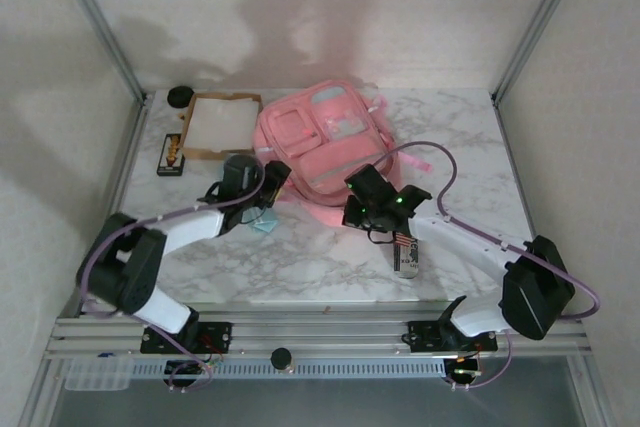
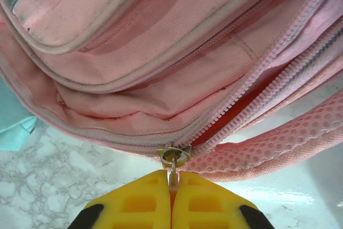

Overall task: Pack the student bag
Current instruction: Zip the student bag at the top-center of the table.

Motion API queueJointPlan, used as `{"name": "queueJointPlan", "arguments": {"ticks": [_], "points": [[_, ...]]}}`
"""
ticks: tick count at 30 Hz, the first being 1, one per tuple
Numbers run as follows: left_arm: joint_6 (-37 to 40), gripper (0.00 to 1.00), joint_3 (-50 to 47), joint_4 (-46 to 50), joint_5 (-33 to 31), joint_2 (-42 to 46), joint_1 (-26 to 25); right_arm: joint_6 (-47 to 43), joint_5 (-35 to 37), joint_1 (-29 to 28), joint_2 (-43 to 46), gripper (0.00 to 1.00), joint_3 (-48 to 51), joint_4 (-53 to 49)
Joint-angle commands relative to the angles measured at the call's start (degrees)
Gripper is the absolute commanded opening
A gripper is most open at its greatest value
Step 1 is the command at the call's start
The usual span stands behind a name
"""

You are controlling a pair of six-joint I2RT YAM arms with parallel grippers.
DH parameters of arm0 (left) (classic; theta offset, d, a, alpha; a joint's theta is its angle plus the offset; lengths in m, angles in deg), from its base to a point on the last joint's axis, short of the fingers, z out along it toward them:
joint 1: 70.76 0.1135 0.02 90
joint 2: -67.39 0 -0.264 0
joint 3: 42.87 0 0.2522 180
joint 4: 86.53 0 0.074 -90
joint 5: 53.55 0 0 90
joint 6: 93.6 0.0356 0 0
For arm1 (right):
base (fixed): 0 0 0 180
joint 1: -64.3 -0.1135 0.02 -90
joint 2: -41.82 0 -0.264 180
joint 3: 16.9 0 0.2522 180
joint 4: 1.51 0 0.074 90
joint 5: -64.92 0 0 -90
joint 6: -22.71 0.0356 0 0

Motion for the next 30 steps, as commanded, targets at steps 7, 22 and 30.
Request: {"name": "queueJointPlan", "arguments": {"ticks": [7, 22, 30], "points": [[-21.1, 0.67, -6.6, -12.1, -10.1, 3.4, -17.4, -1.6, -1.9, -0.5, -0.5, 0.0, -0.4, 3.9], [-25.2, 0.02, 3.7, -1.7, -16.7, -8.4, -20.4, -3.9, -0.3, 1.5, 0.7, 0.0, 3.0, 3.3], [-14.9, 0.0, -0.1, 8.9, -20.9, 0.5, -14.2, -7.9, 5.3, 10.0, 5.3, 0.0, 5.3, -2.5]]}}
